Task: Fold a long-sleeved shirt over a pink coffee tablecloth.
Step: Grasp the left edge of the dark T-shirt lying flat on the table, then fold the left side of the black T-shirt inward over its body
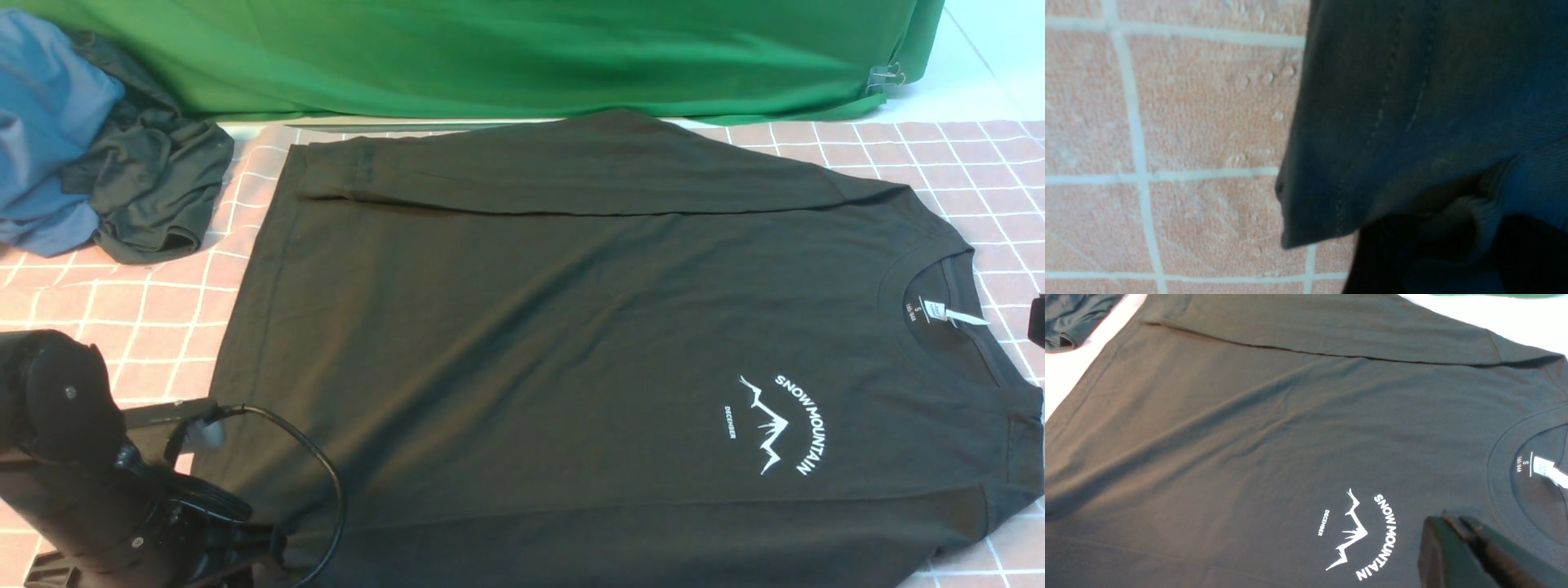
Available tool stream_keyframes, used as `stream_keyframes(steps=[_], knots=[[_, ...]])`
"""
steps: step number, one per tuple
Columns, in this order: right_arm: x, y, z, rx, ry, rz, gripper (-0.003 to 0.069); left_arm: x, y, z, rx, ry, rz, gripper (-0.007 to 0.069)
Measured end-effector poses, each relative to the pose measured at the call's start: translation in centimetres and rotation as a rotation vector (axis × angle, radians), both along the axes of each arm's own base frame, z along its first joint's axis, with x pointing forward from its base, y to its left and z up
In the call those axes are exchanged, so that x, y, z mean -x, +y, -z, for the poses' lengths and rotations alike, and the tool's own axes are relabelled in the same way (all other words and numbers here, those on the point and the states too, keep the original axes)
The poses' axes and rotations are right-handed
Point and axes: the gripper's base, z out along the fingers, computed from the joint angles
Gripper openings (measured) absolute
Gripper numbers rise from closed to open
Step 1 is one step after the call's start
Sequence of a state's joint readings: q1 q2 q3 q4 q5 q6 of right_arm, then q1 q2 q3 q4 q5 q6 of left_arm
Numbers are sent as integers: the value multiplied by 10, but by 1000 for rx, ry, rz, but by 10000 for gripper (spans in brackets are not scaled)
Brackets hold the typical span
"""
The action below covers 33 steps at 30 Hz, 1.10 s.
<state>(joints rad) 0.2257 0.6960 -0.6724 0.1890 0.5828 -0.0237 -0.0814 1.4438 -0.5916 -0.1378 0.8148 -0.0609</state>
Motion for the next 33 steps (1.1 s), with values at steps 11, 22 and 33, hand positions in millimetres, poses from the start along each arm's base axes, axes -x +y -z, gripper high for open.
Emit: stream_keyframes(steps=[11, 22, 33], knots=[[0, 0, 0, 3, -1, -1, 70, 6, -4, -1, 45, 56, 51, 50], [0, 0, 0, 4, -2, -2, 70, 2, -8, -67, 94, -14, 38, 50], [-1, 0, -2, -1, -25, 2, 70, -44, -5, -151, 37, -349, 61, 50]])
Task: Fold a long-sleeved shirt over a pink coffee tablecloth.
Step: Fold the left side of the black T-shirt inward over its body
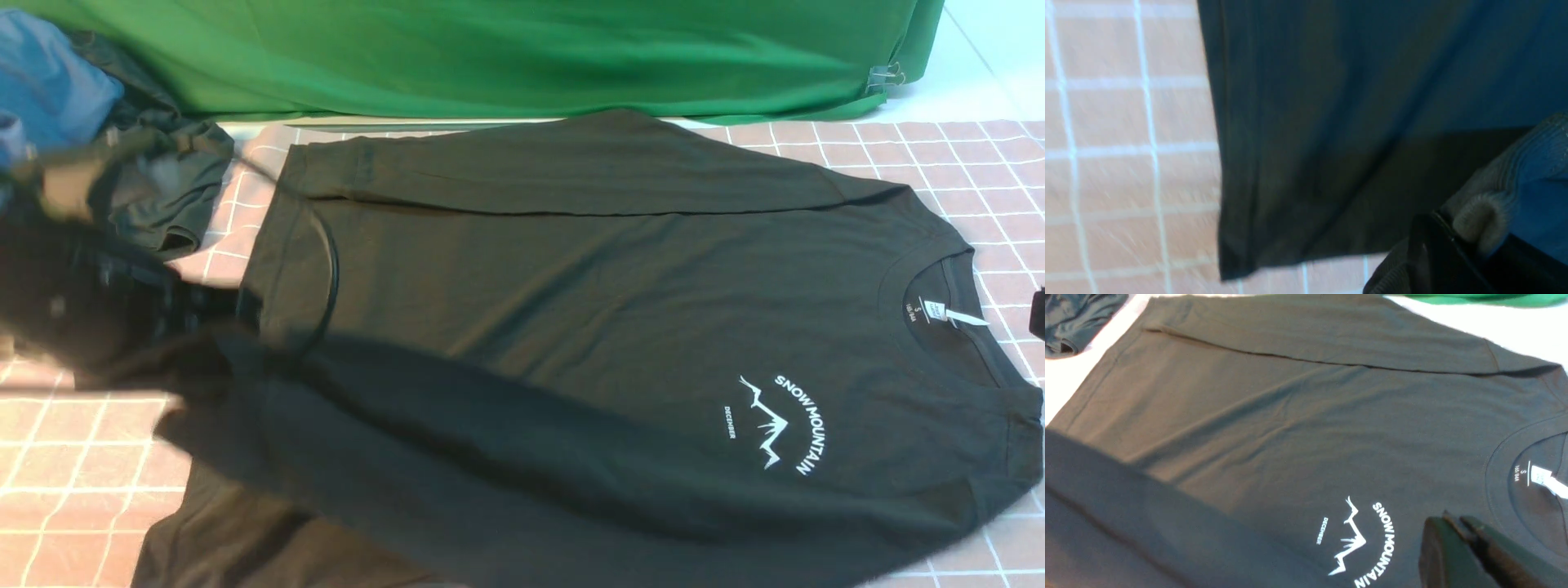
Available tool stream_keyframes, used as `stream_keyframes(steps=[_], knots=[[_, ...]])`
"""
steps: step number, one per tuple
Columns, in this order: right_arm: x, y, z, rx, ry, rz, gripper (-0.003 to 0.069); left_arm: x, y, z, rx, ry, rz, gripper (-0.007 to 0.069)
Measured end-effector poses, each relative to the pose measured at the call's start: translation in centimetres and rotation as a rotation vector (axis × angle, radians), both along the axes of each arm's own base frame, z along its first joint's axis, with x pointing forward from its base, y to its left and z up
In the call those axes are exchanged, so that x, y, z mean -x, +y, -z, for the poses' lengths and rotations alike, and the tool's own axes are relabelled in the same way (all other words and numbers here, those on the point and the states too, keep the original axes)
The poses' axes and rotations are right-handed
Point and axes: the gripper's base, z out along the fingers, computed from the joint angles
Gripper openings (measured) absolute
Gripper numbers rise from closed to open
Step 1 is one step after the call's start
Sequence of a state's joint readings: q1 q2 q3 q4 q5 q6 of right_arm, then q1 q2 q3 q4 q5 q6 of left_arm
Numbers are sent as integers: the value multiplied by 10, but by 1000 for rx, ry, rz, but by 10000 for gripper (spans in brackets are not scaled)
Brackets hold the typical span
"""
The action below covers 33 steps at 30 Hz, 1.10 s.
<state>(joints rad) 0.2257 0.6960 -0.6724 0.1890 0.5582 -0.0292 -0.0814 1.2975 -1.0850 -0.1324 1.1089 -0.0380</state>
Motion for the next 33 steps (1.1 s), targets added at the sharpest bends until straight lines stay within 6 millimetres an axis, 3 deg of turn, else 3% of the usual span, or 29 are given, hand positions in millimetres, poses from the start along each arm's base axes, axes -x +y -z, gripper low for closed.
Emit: stream_keyframes(steps=[5, 13, 19, 29, 33], knots=[[-1, 0, -2, -4, -18, 4, 70, -27, 5, -1, -76, -62, 4, 50], [-1, 0, -2, -6, -26, 5, 70, -67, 6, 29, -137, -84, 15, 50], [-1, 0, -2, -6, -26, 5, 70, -82, 7, 55, -170, -29, 30, 50], [-1, 0, -2, -6, -26, 5, 70, -96, 8, 73, -194, -41, 43, 55], [-1, 0, -2, -6, -26, 5, 70, -98, 8, 73, -205, -59, 45, 130]])
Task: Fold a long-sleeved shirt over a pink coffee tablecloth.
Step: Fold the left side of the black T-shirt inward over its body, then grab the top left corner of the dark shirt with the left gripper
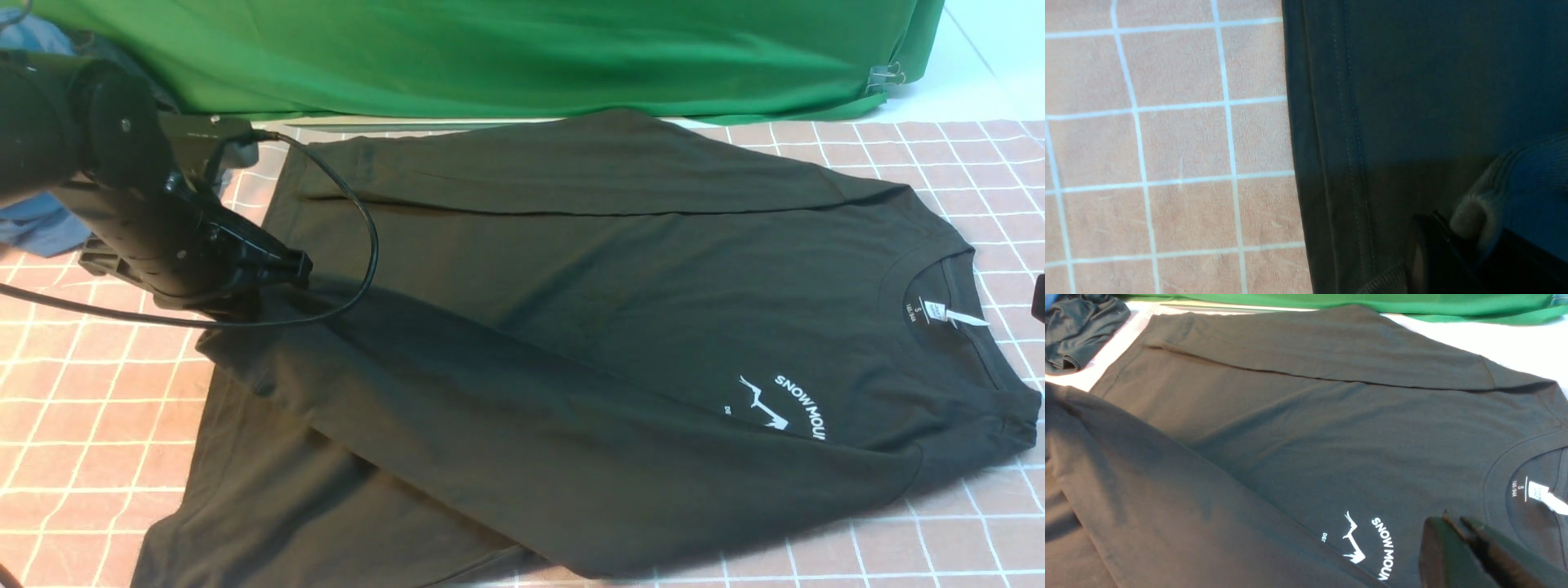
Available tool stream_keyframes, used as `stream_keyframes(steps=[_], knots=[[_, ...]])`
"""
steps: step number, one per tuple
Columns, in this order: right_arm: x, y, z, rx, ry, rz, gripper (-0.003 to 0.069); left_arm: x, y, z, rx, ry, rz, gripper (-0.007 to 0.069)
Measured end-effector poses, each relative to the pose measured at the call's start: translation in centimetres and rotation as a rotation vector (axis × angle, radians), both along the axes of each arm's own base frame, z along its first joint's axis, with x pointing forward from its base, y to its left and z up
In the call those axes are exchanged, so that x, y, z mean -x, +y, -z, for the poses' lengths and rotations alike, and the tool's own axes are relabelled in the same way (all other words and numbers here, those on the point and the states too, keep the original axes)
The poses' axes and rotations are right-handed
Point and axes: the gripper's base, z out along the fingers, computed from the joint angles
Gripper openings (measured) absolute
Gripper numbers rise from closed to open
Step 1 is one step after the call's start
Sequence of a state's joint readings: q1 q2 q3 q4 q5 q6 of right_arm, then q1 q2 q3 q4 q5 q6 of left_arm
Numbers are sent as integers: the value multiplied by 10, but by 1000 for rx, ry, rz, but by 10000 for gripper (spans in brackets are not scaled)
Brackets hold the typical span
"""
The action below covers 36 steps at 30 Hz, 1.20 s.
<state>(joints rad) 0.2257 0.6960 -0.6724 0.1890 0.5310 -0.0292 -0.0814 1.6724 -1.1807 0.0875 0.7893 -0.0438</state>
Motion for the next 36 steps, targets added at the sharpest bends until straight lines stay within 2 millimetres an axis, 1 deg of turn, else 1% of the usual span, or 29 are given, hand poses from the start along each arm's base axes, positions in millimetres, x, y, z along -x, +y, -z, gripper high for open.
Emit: stream_keyframes(steps=[1, 3, 4, 5, 9, 11, 12, 13, 14, 17, 18, 19, 20, 21, 25, 29, 32, 33, 34, 36], knots=[[0, 0, 0, 0, 0, 0, 70, -1, 1, 0, -6, -4, -3, 158], [0, 0, 0, 0, 0, 0, 70, -2, 3, -1, -28, -20, -33, 242], [0, 0, 0, 0, 0, 0, 70, -2, 3, -1, -28, -20, -33, 242], [0, 0, 0, 0, 0, 0, 70, -3, 6, -1, -45, -36, -65, 311], [0, 0, 0, 0, 0, 0, 70, -8, 9, -7, -39, -88, -162, 398], [0, 0, 0, 0, 0, 0, 70, -15, 9, -15, -8, -130, -219, 409], [0, 0, 0, 0, 0, 0, 70, -20, 8, -21, 12, -157, -251, 409], [0, 0, 0, 0, 0, 0, 70, -30, 8, -30, 41, -195, -287, 407], [0, 0, 0, 0, 0, 0, 70, -32, 8, -30, 50, -195, -298, 406], [0, 0, 0, -1, 0, 0, 70, -61, 8, -43, 159, -222, -379, 388], [0, 0, 0, -1, 0, 0, 70, -75, 8, -47, 214, -229, -410, 388], [0, 0, 0, -1, 0, 0, 70, -83, 9, -46, 252, -220, -433, 388], [0, 0, 0, -1, 0, 0, 71, -92, 11, -38, 266, -202, -448, 388], [0, 0, 0, -1, 0, 0, 71, -104, 11, -39, 300, -210, -457, 388], [0, 0, 0, -1, 0, 0, 71, -141, 10, -11, 324, -195, -468, 388], [0, 0, 0, -1, 0, 0, 71, -165, 11, 13, 311, -215, -460, 388], [0, 0, 0, -1, 0, 0, 71, -178, 15, 34, 255, -227, -441, 388], [0, 0, 0, -1, 0, 0, 71, -180, 15, 37, 244, -232, -437, 388], [0, 0, 0, -1, 0, 0, 71, -185, 17, 45, 220, -241, -425, 388], [0, 0, 0, -1, 0, 0, 71, -188, 18, 50, 208, -254, -416, 388]])
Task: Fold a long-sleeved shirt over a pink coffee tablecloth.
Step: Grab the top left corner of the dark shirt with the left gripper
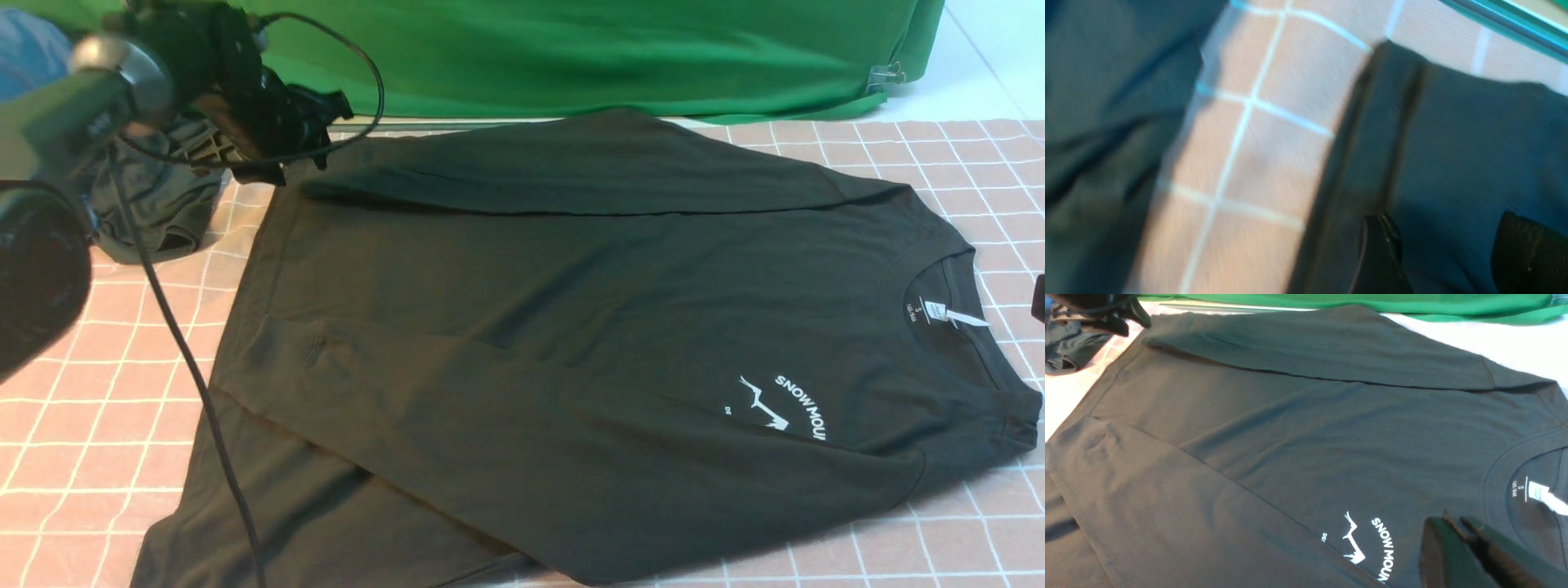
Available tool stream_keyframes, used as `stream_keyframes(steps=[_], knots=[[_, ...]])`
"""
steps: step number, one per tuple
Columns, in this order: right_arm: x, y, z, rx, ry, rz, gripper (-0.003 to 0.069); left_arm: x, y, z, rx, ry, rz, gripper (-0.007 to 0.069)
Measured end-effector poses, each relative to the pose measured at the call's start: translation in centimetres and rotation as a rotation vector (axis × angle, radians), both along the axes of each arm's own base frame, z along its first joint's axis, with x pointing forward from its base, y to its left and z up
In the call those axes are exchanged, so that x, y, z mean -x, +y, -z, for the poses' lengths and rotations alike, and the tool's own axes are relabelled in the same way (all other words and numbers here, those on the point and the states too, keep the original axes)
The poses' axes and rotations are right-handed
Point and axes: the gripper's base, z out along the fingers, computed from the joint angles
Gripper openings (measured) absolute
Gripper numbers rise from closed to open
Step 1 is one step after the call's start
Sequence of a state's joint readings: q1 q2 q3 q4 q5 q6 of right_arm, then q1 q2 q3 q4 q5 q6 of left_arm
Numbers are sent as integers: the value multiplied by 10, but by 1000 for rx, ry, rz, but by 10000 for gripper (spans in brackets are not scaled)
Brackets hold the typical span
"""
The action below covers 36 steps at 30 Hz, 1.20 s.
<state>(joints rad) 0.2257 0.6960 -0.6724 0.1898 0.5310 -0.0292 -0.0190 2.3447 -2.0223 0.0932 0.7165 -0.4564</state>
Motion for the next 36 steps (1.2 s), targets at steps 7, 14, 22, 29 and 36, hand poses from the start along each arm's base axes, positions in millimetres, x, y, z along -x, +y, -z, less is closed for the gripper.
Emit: stream_keyframes(steps=[7, 14, 22, 29, 36], knots=[[0, 0, 0, 0, 0, 0, 71, -11, -1, 22, -3, -46, 14, 388], [0, 0, 0, 0, 1, 0, 71, -13, -1, 28, -8, -44, 23, 388], [0, 0, 0, 0, 1, 0, 71, -12, -2, 27, 3, -18, 49, 105], [0, 0, 0, 1, 1, -1, 71, -10, -3, -4, 6, -23, 65, 13], [0, 0, 0, 1, 1, -1, 71, 5, -4, -56, 22, -32, 61, 13]])
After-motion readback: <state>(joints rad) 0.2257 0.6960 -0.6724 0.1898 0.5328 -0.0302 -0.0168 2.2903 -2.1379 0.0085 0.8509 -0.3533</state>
